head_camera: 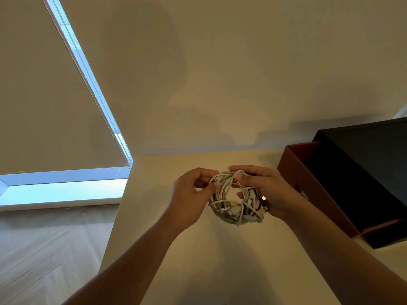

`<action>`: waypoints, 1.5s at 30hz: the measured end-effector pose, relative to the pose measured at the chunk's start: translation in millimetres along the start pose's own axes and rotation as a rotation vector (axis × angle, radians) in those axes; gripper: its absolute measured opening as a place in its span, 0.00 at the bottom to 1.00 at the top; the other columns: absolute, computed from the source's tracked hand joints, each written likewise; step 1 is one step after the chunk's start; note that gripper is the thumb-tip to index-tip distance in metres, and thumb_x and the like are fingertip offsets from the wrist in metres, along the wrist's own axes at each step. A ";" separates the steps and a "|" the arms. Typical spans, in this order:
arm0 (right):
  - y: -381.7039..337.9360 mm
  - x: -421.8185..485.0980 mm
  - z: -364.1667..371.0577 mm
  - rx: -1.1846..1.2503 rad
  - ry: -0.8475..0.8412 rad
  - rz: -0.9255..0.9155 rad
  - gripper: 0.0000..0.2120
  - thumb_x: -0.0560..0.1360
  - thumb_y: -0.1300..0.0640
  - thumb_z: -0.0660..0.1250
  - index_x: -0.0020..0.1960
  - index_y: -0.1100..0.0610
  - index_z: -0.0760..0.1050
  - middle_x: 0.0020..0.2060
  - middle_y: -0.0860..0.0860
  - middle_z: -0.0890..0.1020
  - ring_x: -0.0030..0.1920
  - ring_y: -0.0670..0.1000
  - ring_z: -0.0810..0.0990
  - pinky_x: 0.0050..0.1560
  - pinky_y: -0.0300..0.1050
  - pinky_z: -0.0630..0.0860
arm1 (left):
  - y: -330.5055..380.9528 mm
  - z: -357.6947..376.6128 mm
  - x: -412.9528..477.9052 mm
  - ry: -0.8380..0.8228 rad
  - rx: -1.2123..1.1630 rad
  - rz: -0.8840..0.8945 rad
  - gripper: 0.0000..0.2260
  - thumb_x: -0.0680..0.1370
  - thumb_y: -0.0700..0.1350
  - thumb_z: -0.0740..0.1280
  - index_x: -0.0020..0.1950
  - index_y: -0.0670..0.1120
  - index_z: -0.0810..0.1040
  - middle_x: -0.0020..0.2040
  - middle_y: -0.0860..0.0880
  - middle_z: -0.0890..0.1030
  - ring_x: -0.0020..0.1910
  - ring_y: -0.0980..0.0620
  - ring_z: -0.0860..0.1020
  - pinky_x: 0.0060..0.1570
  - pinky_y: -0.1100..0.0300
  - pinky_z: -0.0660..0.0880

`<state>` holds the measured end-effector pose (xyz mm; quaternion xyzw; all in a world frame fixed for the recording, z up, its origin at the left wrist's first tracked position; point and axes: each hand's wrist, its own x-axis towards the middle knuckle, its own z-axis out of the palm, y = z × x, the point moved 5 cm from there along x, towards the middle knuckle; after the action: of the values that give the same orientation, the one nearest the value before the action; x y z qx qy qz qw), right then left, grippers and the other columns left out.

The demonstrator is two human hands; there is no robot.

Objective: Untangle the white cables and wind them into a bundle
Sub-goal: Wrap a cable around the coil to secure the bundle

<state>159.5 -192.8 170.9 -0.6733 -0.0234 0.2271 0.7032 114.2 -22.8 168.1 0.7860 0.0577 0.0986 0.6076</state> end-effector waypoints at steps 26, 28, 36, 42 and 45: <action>1.8 1.8 -1.5 0.023 0.010 -0.035 0.08 0.77 0.63 0.65 0.52 0.60 0.81 0.46 0.59 0.84 0.44 0.52 0.83 0.40 0.45 0.78 | -0.8 4.0 4.3 0.005 -0.095 0.089 0.08 0.78 0.37 0.66 0.47 0.49 0.83 0.43 0.50 0.84 0.41 0.54 0.82 0.41 0.60 0.80; 2.9 2.3 -2.3 0.010 0.017 -0.036 0.08 0.77 0.63 0.65 0.53 0.59 0.81 0.46 0.58 0.85 0.44 0.51 0.83 0.38 0.44 0.78 | 2.1 4.6 4.6 0.019 -0.034 0.144 0.09 0.78 0.38 0.67 0.46 0.50 0.82 0.43 0.51 0.84 0.42 0.54 0.82 0.41 0.60 0.81; 5.7 4.7 -7.4 -0.001 0.065 -0.045 0.09 0.78 0.63 0.64 0.56 0.60 0.79 0.50 0.60 0.83 0.48 0.55 0.83 0.42 0.48 0.79 | -5.6 18.0 7.8 -0.265 0.041 -0.062 0.10 0.82 0.47 0.60 0.60 0.48 0.77 0.50 0.50 0.82 0.42 0.62 0.81 0.40 0.65 0.79; 4.0 4.3 -8.7 0.012 0.030 -0.055 0.09 0.78 0.62 0.64 0.56 0.59 0.79 0.51 0.59 0.83 0.49 0.55 0.83 0.54 0.56 0.77 | -6.0 20.1 6.8 -0.392 -0.245 -0.228 0.10 0.82 0.44 0.60 0.57 0.42 0.78 0.39 0.51 0.80 0.35 0.58 0.78 0.42 0.62 0.78; 1.6 4.6 -8.6 0.061 0.001 -0.064 0.09 0.77 0.63 0.64 0.55 0.58 0.79 0.51 0.59 0.84 0.47 0.55 0.83 0.50 0.51 0.78 | -6.0 17.7 5.8 -0.395 -0.305 -0.244 0.09 0.79 0.45 0.63 0.55 0.44 0.79 0.39 0.53 0.81 0.37 0.57 0.79 0.42 0.62 0.78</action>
<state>166.1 -199.3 167.4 -0.6507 -0.0374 0.2048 0.7303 124.0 -36.8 158.5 0.6766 0.0168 -0.1226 0.7258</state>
